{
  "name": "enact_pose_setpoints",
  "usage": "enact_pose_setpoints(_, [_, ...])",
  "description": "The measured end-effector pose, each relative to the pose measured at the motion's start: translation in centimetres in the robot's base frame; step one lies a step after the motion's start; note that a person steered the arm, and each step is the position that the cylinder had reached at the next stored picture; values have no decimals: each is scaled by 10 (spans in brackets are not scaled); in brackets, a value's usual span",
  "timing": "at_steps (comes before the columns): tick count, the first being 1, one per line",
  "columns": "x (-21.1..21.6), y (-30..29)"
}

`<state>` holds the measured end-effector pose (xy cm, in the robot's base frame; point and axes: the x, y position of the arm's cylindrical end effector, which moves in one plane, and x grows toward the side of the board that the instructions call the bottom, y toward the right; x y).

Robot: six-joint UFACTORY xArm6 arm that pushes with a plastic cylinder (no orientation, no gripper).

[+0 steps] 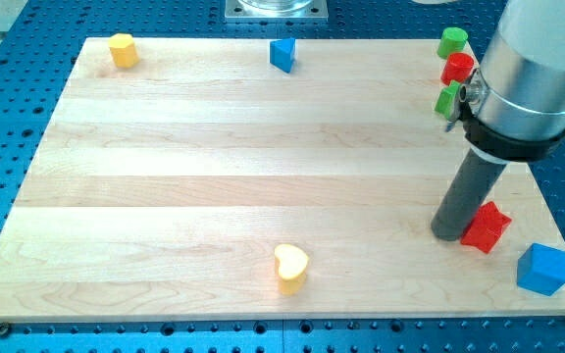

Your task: Move the red star to the top left of the blue cube

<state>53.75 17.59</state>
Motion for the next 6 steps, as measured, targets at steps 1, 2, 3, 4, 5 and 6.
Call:
enact_pose_setpoints(1, [12,-33])
enact_pose_setpoints(2, [73,-30])
enact_pose_setpoints(3, [80,16])
enact_pose_setpoints(4, [71,19])
enact_pose_setpoints(5, [13,19])
enact_pose_setpoints(6, [-65,34])
